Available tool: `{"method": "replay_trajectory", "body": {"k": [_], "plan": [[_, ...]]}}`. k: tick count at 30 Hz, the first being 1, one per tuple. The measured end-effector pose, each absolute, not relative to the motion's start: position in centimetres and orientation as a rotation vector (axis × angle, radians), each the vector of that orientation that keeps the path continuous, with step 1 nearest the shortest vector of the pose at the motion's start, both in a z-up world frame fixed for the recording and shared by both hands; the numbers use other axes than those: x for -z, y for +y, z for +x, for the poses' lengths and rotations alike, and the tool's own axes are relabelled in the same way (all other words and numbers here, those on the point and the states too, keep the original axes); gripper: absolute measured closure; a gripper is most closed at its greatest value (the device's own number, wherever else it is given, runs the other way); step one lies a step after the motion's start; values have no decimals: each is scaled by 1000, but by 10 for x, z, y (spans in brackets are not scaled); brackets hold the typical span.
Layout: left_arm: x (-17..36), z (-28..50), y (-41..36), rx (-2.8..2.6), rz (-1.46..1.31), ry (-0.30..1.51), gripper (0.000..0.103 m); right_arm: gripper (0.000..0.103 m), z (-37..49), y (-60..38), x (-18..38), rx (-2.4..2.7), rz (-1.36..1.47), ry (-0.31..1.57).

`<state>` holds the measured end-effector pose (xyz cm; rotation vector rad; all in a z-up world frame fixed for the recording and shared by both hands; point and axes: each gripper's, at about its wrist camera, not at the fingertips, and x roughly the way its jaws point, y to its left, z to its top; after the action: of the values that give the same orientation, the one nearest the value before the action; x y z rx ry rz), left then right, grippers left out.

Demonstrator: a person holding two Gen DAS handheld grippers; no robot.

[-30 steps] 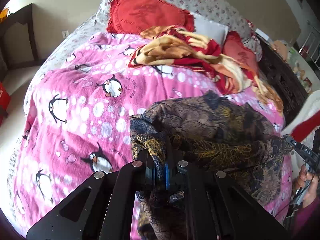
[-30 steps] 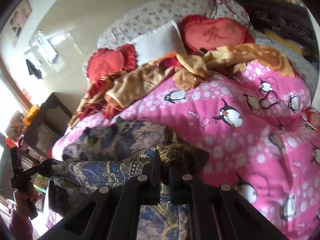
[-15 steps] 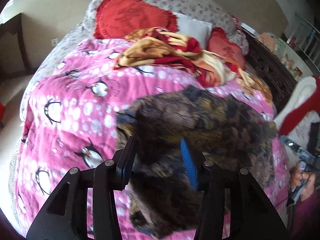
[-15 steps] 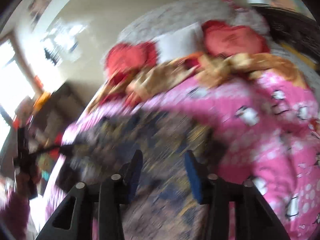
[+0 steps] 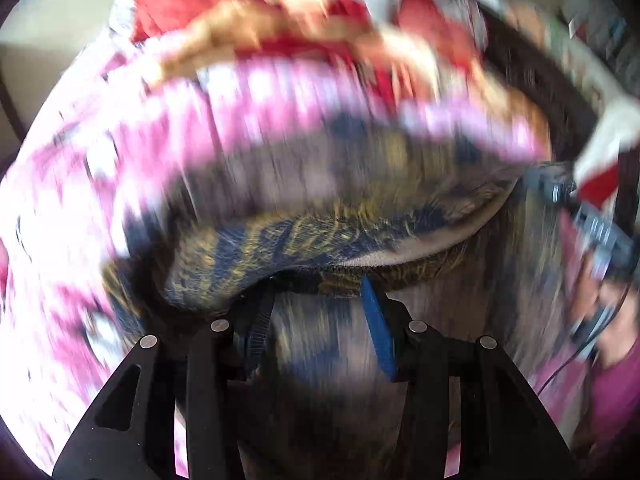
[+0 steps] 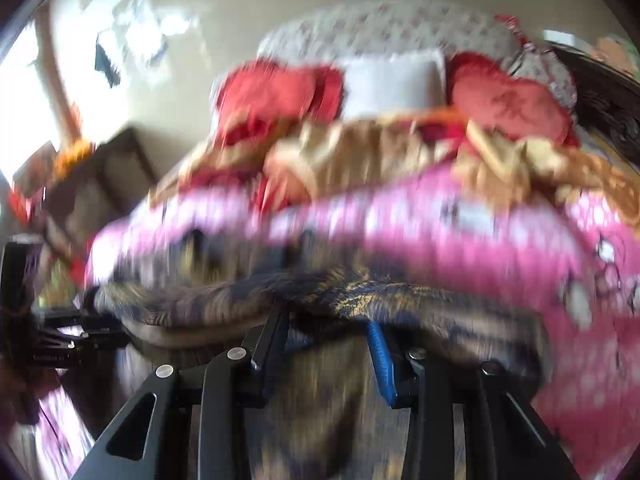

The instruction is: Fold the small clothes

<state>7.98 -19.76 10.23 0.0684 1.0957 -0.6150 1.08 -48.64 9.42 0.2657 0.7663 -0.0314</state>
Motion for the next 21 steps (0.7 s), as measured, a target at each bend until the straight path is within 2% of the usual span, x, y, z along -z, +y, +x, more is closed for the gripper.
{"method": "replay_trajectory", "body": {"k": [2, 4, 7, 12, 14, 18, 21], "plan": [[-122, 99, -189, 560, -4, 1045, 58, 66, 19, -498, -110, 78, 288, 717], [-138, 109, -176, 549, -81, 1013, 58, 60, 15, -505, -123, 83, 325, 686], [-145, 103, -161, 564, -89, 1001, 58, 56, -13, -515, -128, 76, 349, 663], [-102, 99, -159, 509, 17, 1105, 58, 56, -16, -516, -85, 143, 238, 857], [-87, 108, -161, 480, 6, 1149, 58, 55, -10, -529, -64, 184, 312, 893], [-86, 129, -137, 483, -259, 1177, 58, 56, -21, -544, -76, 210, 444, 838], [-115, 130, -113, 477, -334, 1101, 56, 51, -40, -535, -91, 183, 414, 821]]}}
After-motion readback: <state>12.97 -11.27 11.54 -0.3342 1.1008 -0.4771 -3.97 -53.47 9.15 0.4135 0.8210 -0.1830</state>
